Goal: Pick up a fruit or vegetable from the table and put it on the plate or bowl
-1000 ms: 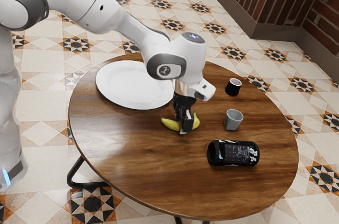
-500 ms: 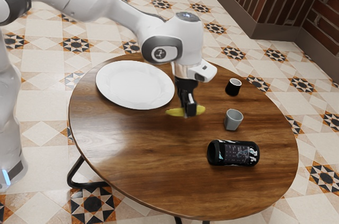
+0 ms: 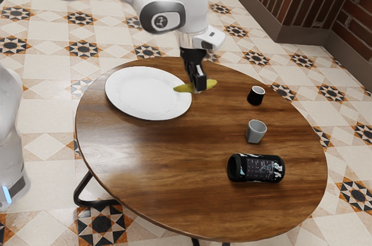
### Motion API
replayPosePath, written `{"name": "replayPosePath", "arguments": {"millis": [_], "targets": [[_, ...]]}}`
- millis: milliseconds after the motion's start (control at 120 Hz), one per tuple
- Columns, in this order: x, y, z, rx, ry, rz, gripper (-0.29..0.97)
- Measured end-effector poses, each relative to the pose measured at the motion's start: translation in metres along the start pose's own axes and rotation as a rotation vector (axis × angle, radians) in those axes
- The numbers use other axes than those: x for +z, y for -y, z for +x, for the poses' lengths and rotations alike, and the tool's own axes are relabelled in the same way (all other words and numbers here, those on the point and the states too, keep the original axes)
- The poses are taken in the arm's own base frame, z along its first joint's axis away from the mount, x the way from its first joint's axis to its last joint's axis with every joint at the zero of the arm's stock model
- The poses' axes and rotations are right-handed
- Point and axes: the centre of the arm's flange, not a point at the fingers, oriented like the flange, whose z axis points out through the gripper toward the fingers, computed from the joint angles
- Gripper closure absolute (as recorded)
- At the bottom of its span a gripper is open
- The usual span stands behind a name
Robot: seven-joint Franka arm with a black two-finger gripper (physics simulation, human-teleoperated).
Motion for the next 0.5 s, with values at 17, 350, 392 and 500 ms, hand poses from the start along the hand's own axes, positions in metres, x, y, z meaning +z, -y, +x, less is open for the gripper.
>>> {"name": "replayPosePath", "arguments": {"millis": [17,350,392,500], "targets": [[-0.001,0.005,0.000,-0.007,0.000,0.002,0.54],[-0.019,0.091,-0.013,-0.128,0.011,0.047,0.54],[-0.020,0.101,-0.015,-0.141,0.015,0.053,0.54],[-0.020,0.117,-0.019,-0.163,0.025,0.063,0.54]]}}
